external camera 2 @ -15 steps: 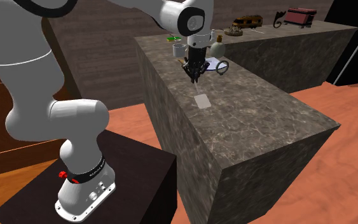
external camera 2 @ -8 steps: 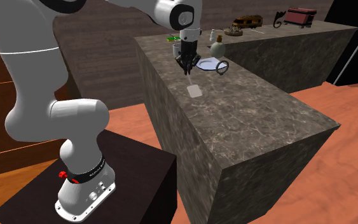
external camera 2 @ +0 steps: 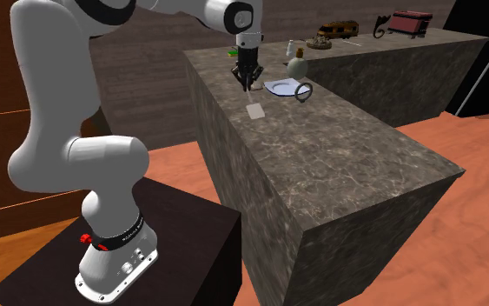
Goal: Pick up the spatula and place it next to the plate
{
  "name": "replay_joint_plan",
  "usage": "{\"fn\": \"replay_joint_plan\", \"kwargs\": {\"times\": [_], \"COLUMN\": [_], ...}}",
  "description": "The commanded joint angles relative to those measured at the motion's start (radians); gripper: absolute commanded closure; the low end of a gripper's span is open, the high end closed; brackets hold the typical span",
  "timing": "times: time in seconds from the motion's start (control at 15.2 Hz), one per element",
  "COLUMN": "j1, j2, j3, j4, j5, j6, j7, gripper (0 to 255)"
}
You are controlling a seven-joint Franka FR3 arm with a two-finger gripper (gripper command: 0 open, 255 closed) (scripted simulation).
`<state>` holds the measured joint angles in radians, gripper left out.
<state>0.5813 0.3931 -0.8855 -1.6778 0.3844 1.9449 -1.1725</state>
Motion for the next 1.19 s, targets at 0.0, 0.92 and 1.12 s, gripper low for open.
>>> {"fn": "replay_joint_plan", "kwargs": {"times": [0.0, 0.92, 1.12], "j1": [-0.024, -0.22, -0.205], "j2": [0.067, 0.471, 0.47], "j3": [0.03, 0.186, 0.186], "j4": [0.078, 0.749, 0.701], "j5": [0.041, 0.184, 0.186], "j6": [-0.024, -0.259, -0.218], "j7": [0.016, 0.213, 0.202], "gripper": [255, 255, 255]}}
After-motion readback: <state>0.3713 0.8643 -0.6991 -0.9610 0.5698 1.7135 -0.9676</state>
